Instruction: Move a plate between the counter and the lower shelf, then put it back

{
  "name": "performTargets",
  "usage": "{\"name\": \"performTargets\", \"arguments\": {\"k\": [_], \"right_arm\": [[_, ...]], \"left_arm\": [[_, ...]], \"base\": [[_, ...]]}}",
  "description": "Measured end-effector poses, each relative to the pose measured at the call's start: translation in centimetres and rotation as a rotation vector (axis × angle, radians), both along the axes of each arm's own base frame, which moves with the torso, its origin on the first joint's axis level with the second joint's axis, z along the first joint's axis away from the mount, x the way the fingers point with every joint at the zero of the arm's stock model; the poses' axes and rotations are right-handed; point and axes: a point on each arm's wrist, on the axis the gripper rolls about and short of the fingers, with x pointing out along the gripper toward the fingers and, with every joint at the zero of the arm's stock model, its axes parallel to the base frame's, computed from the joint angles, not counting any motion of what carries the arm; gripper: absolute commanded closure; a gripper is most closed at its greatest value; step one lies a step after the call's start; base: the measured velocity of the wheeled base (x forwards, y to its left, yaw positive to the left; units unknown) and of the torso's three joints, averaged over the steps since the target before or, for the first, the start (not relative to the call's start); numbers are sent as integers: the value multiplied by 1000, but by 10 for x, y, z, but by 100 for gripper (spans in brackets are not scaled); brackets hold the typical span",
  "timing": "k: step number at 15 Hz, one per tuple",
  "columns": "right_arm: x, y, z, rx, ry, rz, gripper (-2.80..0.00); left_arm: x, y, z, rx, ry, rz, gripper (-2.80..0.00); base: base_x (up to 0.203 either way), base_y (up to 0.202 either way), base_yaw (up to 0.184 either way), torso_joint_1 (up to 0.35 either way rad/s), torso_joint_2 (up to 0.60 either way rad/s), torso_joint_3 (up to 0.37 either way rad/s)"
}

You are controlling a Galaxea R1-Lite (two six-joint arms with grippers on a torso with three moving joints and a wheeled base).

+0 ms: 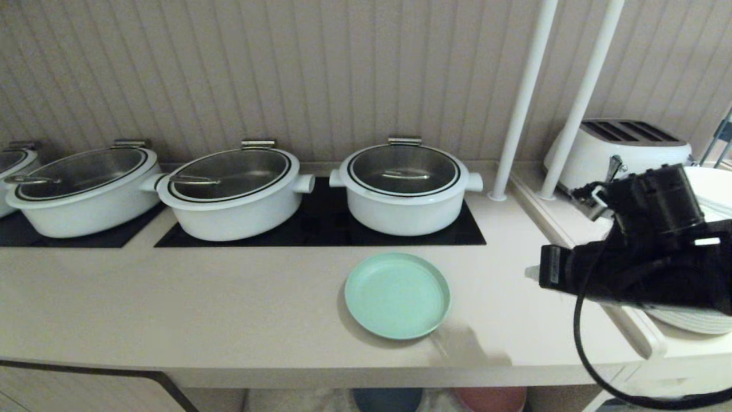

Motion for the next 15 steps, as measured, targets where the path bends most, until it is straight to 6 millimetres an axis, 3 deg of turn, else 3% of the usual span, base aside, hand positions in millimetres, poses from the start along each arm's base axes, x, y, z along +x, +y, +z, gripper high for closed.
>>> {"name": "performTargets", "arguments": {"k": [4, 7, 11, 15], "right_arm": [[-18, -50, 14, -118, -194, -69, 0], [-57, -87, 8, -241, -317, -137, 0], [-132, -99, -11, -314, -454, -173, 0], [-195, -100, -47, -360, -527, -170, 0]], "left_arm": [[0, 0, 0, 0, 0, 0, 0], [0, 0, 0, 0, 0, 0, 0], [0, 0, 0, 0, 0, 0, 0], [0, 0, 0, 0, 0, 0, 0]], "base": [[0, 0, 0, 0, 0, 0], [0, 0, 0, 0, 0, 0], [0, 0, 0, 8, 2, -1], [0, 0, 0, 0, 0, 0]]}}
